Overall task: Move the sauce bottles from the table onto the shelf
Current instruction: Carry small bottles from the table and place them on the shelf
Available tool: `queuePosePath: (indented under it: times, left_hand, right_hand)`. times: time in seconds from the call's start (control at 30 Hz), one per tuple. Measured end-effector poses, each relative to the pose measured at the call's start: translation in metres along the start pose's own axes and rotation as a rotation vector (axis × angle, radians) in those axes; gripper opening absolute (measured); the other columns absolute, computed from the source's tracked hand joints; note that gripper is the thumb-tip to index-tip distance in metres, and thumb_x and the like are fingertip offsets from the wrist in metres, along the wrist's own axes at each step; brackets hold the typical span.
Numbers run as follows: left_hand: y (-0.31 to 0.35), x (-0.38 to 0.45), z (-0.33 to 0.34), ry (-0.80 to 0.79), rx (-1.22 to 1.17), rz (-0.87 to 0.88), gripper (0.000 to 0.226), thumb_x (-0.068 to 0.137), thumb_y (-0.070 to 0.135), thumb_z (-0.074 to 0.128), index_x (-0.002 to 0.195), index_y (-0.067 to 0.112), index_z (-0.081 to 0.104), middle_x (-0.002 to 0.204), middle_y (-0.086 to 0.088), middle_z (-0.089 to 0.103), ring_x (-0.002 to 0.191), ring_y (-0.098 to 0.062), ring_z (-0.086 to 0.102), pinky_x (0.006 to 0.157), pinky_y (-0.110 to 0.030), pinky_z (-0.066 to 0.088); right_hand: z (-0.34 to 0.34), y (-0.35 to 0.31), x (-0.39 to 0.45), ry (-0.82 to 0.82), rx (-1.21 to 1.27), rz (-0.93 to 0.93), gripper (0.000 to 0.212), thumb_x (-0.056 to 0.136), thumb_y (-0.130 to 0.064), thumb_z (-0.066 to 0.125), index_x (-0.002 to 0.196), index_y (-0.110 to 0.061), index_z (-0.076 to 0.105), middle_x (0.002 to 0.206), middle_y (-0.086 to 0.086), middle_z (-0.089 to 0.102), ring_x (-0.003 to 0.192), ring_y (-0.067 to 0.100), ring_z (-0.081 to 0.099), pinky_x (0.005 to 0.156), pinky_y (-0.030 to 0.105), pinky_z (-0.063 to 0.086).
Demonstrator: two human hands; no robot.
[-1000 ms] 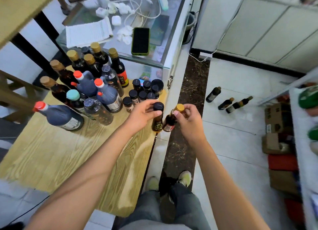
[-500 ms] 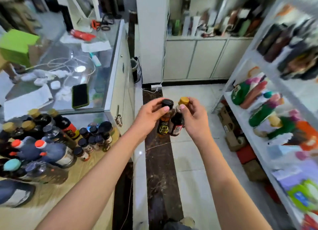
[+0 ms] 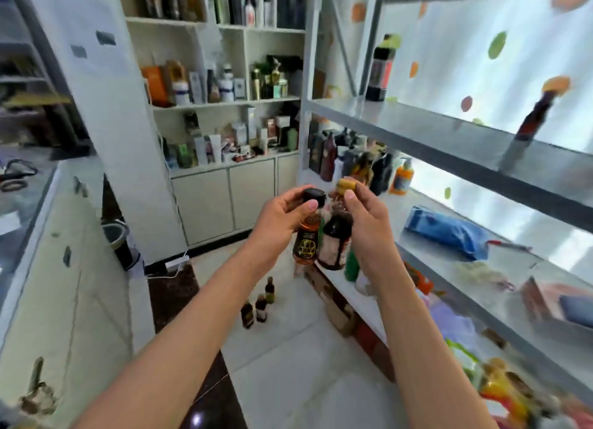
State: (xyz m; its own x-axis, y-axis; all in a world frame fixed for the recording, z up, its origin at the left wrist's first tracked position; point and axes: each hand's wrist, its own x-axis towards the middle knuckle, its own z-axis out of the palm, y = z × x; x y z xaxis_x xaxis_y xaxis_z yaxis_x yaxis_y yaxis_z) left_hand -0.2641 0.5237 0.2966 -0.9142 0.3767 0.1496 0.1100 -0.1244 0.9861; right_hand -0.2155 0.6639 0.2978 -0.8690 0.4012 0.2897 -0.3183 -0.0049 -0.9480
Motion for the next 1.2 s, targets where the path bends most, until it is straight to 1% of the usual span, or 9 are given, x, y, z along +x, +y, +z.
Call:
queuePosePath:
  times: [0.2, 0.37, 0.5, 0.6, 0.7, 0.87, 0.97, 1.13, 1.2]
  left_hand:
    - [0.011, 0.060, 0.091, -0.126, -0.060, 0.056, 0.036, 0.093, 0.013, 0.062, 0.129, 0.015, 0.059, 0.116, -0.004, 0.070, 0.104, -0.016, 0.068, 0.088, -0.028, 0.055]
    - [0.019, 0.108, 0.157, -0.233, -0.066, 0.063, 0.037, 0.095, 0.011, 0.059, 0.131, 0.011, 0.057, 0.118, -0.006, 0.069, 0.098, -0.012, 0.067, 0.074, -0.017, 0.056]
    - [0.021, 0.152, 0.206, -0.314, -0.077, 0.096, 0.033, 0.095, 0.011, 0.059, 0.128, 0.008, 0.060, 0.101, 0.000, 0.070, 0.070, 0.003, 0.067, 0.056, -0.009, 0.047]
    - [0.022, 0.191, 0.241, -0.390, -0.103, 0.130, 0.031, 0.095, 0.011, 0.060, 0.126, 0.008, 0.061, 0.099, 0.003, 0.070, 0.072, 0.003, 0.067, 0.061, -0.011, 0.050]
    - [0.021, 0.235, 0.272, -0.444, -0.133, 0.167, 0.030, 0.093, 0.013, 0.063, 0.123, 0.012, 0.064, 0.106, 0.000, 0.072, 0.088, -0.007, 0.069, 0.082, -0.024, 0.056]
    - [0.021, 0.316, 0.315, -0.561, -0.175, 0.215, 0.023, 0.092, 0.013, 0.064, 0.115, 0.015, 0.066, 0.102, 0.001, 0.074, 0.086, -0.008, 0.069, 0.080, -0.026, 0.056]
    - [0.024, 0.363, 0.341, -0.583, -0.151, 0.258, 0.019, 0.093, 0.014, 0.064, 0.110, 0.022, 0.066, 0.104, 0.004, 0.073, 0.091, -0.008, 0.068, 0.088, -0.031, 0.055]
    - [0.016, 0.418, 0.381, -0.632, -0.123, 0.286, 0.023, 0.094, 0.015, 0.062, 0.117, 0.018, 0.065, 0.111, 0.003, 0.071, 0.104, -0.014, 0.066, 0.098, -0.040, 0.052]
    - [0.007, 0.431, 0.394, -0.664, -0.142, 0.259, 0.022, 0.094, 0.014, 0.063, 0.113, 0.023, 0.066, 0.110, 0.002, 0.072, 0.104, -0.017, 0.066, 0.099, -0.044, 0.051]
  right_hand:
    - [-0.080, -0.027, 0.051, 0.143, 0.008, -0.016, 0.023, 0.102, -0.013, 0.049, 0.122, -0.009, 0.060, 0.105, 0.006, 0.071, 0.085, 0.008, 0.069, 0.070, 0.020, 0.053]
    - [-0.141, -0.044, 0.086, 0.299, 0.045, -0.042, 0.023, 0.102, -0.011, 0.049, 0.121, -0.004, 0.058, 0.106, 0.012, 0.071, 0.077, 0.007, 0.069, 0.065, 0.019, 0.053]
    - [-0.185, -0.051, 0.118, 0.377, -0.056, -0.113, 0.021, 0.101, -0.009, 0.051, 0.118, -0.004, 0.062, 0.101, 0.003, 0.072, 0.087, 0.010, 0.068, 0.077, 0.023, 0.054]
    - [-0.214, -0.057, 0.152, 0.445, -0.135, -0.149, 0.020, 0.100, -0.009, 0.052, 0.116, -0.004, 0.064, 0.101, 0.004, 0.071, 0.088, 0.015, 0.066, 0.078, 0.026, 0.053]
    - [-0.241, -0.064, 0.189, 0.507, -0.205, -0.184, 0.019, 0.099, -0.008, 0.053, 0.112, -0.004, 0.066, 0.100, 0.006, 0.070, 0.087, 0.016, 0.065, 0.077, 0.026, 0.053]
    - [-0.276, -0.068, 0.252, 0.570, -0.306, -0.203, 0.018, 0.099, -0.007, 0.053, 0.109, -0.006, 0.068, 0.099, 0.002, 0.071, 0.084, 0.008, 0.066, 0.071, 0.018, 0.053]
    - [-0.293, -0.066, 0.290, 0.604, -0.331, -0.202, 0.019, 0.099, -0.007, 0.053, 0.111, -0.004, 0.067, 0.103, 0.006, 0.071, 0.085, 0.009, 0.066, 0.069, 0.016, 0.053]
    - [-0.328, -0.057, 0.340, 0.662, -0.370, -0.173, 0.015, 0.095, -0.014, 0.059, 0.105, -0.017, 0.070, 0.110, 0.007, 0.072, 0.095, 0.017, 0.068, 0.087, 0.035, 0.054]
    - [-0.343, -0.050, 0.349, 0.704, -0.352, -0.149, 0.016, 0.094, -0.014, 0.059, 0.104, -0.018, 0.070, 0.109, 0.005, 0.072, 0.096, 0.017, 0.067, 0.088, 0.035, 0.053]
